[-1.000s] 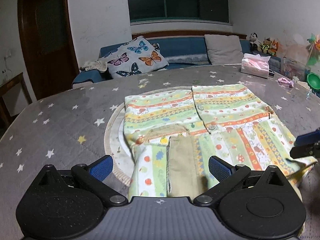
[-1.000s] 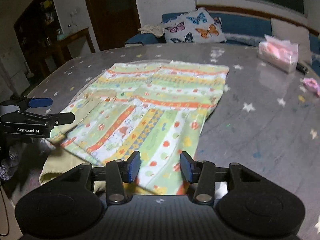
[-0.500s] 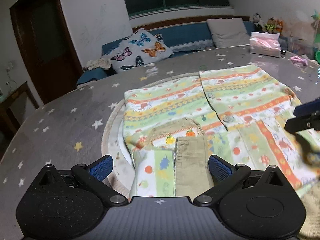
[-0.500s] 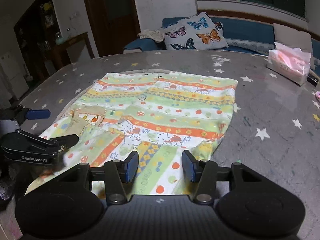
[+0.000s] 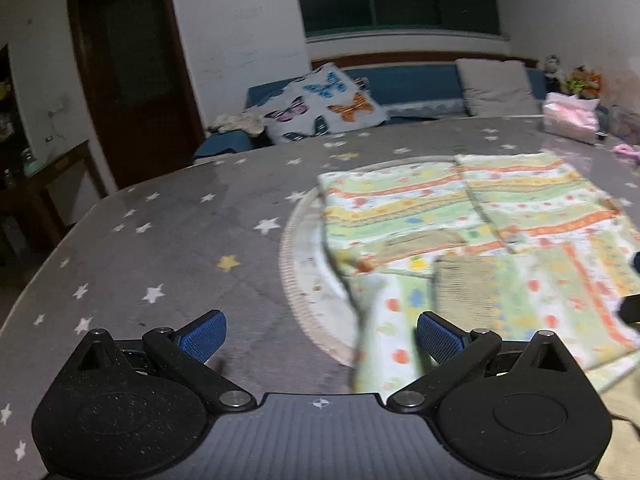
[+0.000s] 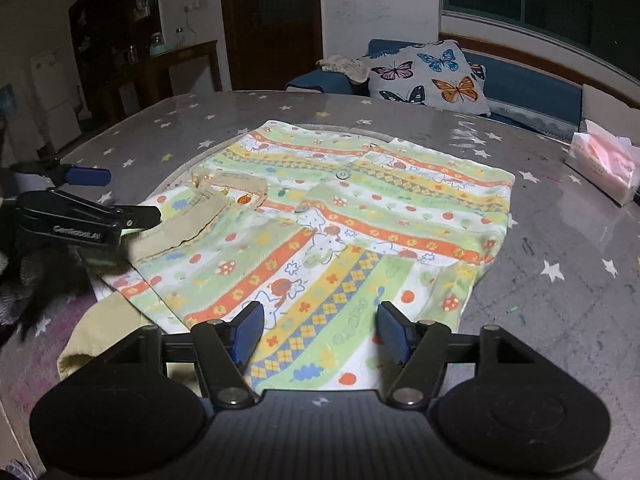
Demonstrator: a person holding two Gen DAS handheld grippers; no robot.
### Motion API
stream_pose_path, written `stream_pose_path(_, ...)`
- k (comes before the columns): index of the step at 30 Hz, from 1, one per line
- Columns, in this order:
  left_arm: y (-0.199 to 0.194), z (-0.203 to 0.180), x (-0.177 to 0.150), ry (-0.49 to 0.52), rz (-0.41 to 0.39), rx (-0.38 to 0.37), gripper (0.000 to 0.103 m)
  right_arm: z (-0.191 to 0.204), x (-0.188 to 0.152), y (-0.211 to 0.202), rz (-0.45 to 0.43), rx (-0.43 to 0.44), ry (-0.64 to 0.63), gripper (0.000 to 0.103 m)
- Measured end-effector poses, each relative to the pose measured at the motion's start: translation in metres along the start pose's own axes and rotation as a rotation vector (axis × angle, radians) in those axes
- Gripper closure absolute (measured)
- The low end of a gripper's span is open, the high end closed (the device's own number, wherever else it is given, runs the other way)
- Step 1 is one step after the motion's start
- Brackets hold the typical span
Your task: Fold clothes
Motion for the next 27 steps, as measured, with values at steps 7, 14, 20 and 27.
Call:
stream_pose_path(7,0.007,0.013,0.002,-0.036,0.014,0.029,0.0,-0.002,-0.001,0.001,0.006,0.003,0.006,0.036)
stream_pose_path(14,0.025,0.008,0.016,-0.005,0.006,0.043,0.0,-0.002,0.003,0.005,-0.003,0.006,0.009,0.034)
stream_pose_path(20,0.035,0.017,0.011,0.019,-0.002,0.084,0.0,-0.001,0.003,0.001,-0.006,0.006,0.006,0.034)
stream_pose_path(27,0.007,0.024,0.004,0.041,-0.036,0.054,0.0,0.013,-0.001,0.003,0.004,0.008,-0.041,0.033)
Point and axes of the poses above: each gripper's, at about its wrist camera, not at the fingertips, and y roughly the way its jaws point, z to its left, x to its top, the point moved 8 cm from there along y, roughly the way its jaws point, and after that the axes turned 13 degrees about x, right-handed, at the moved point
